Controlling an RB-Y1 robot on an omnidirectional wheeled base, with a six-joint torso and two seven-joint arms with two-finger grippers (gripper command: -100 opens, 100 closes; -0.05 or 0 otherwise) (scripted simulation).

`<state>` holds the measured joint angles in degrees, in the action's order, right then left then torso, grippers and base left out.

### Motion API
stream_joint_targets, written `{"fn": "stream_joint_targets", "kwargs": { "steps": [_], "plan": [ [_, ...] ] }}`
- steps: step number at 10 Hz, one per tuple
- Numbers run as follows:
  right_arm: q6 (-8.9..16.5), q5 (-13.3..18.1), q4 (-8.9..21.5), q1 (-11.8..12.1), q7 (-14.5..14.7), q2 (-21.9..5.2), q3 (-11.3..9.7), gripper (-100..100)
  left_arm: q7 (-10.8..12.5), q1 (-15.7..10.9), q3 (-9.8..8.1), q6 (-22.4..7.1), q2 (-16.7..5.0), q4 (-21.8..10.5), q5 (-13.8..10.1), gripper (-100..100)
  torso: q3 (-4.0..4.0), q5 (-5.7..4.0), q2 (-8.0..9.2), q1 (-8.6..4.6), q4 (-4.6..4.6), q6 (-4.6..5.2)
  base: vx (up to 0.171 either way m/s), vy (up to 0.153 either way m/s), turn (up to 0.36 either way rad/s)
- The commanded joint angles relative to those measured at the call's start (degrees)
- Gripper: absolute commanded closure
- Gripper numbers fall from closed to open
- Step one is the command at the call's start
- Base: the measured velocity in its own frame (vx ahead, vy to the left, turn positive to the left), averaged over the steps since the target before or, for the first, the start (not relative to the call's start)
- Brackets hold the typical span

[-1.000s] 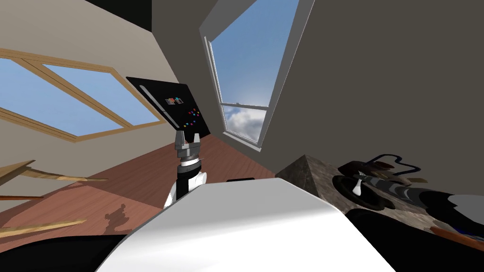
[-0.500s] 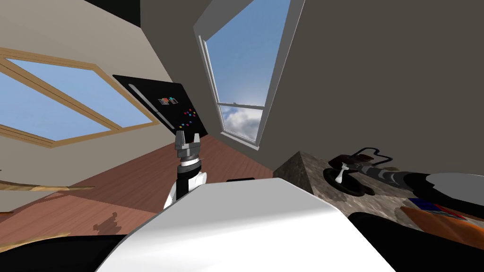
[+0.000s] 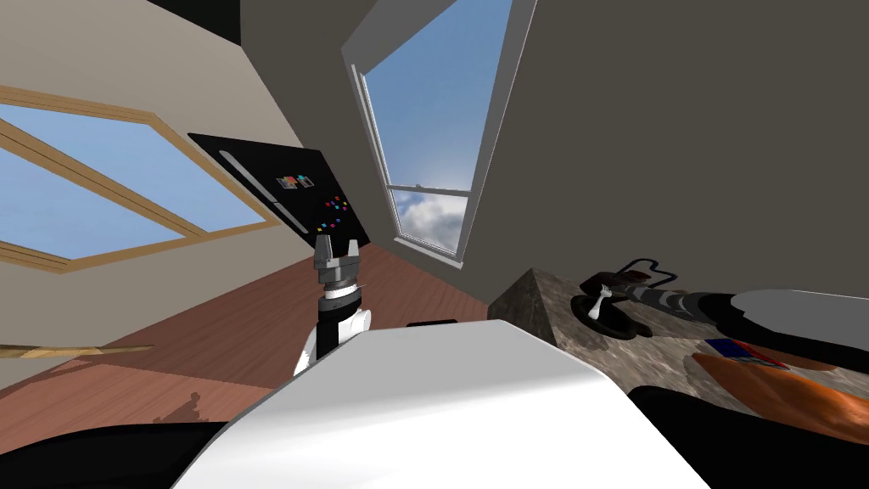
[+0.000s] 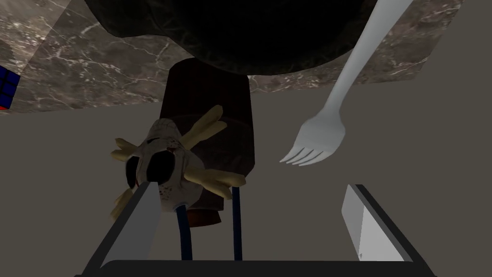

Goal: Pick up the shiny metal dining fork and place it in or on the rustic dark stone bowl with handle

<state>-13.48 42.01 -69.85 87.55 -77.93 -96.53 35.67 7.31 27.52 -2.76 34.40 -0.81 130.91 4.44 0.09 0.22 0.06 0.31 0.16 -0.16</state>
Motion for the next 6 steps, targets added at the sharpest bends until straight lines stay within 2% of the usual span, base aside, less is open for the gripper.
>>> {"fn": "stream_joint_targets", "kwargs": {
  "steps": [1, 6],
  "plan": [
    [0.0, 0.0, 0.0, 0.0, 0.0, 0.0, 0.0, 0, 0.0, 0.0, 0.0, 0.0, 0.0, 0.0, 0.0, 0, 0.0, 0.0, 0.0, 0.0, 0.0, 0.0, 0.0, 0.0, 0.0],
    [0.0, 0.0, 0.0, -0.01, 0.01, 0.01, -0.01, 0, 0.0, 0.0, 0.0, 0.0, 0.0, 0.0, 0.0, 0, -0.03, 0.0, -0.04, -0.01, -0.01, 0.0, 0.0, 0.0, 0.0]
  ]
}}
